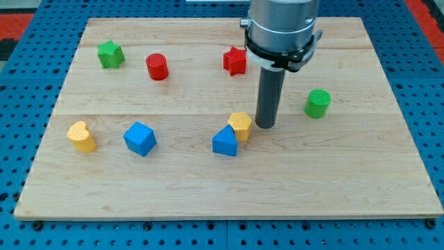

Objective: Push the green circle towards the center of the board

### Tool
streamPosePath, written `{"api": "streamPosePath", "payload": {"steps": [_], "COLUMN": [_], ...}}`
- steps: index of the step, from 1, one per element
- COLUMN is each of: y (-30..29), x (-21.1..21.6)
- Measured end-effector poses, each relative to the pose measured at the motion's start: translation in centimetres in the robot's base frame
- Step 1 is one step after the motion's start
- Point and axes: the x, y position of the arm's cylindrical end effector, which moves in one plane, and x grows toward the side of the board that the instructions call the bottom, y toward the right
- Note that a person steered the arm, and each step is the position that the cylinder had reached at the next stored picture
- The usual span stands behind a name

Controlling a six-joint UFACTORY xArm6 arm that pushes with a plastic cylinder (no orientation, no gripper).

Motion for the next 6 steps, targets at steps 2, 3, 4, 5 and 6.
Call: {"api": "streamPosePath", "payload": {"steps": [2, 3, 4, 5, 6], "y": [3.2, 9.3, 13.4, 11.6, 2.8], "x": [0.6, 2.7, 0.0, -4.5, -6.3]}}
